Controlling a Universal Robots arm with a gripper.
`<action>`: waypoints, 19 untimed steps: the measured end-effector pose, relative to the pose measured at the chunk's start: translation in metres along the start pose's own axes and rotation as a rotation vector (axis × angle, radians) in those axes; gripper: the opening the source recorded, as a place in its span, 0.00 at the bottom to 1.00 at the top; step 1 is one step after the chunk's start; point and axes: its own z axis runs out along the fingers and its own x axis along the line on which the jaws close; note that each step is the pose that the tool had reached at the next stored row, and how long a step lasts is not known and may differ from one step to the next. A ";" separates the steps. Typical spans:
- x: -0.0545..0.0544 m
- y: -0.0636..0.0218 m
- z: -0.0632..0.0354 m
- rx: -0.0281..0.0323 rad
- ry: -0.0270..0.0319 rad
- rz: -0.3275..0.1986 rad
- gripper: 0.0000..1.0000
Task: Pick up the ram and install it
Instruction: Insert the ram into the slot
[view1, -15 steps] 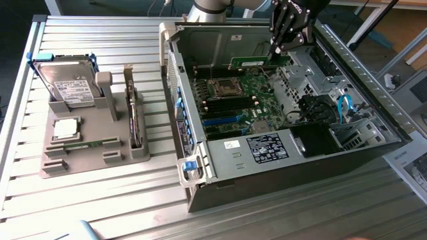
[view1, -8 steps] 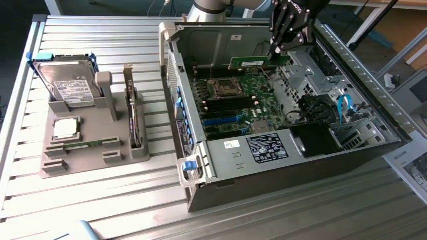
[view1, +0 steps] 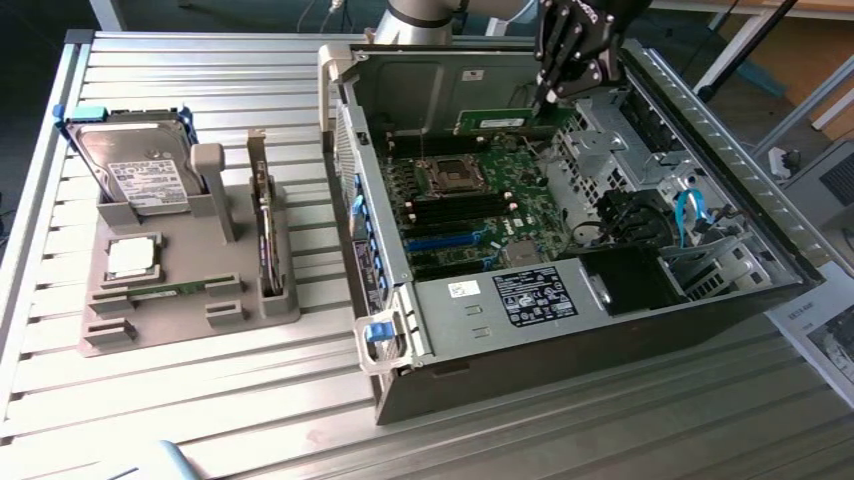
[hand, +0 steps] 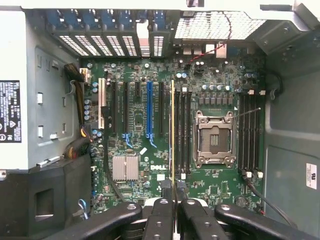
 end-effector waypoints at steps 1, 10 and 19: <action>-0.002 0.0000 0.0004 0.0000 -0.0001 0.000 0.12; -0.006 0.0001 0.0111 -0.0001 0.0058 0.000 0.12; -0.008 0.0010 0.0184 0.0000 0.0066 0.000 0.12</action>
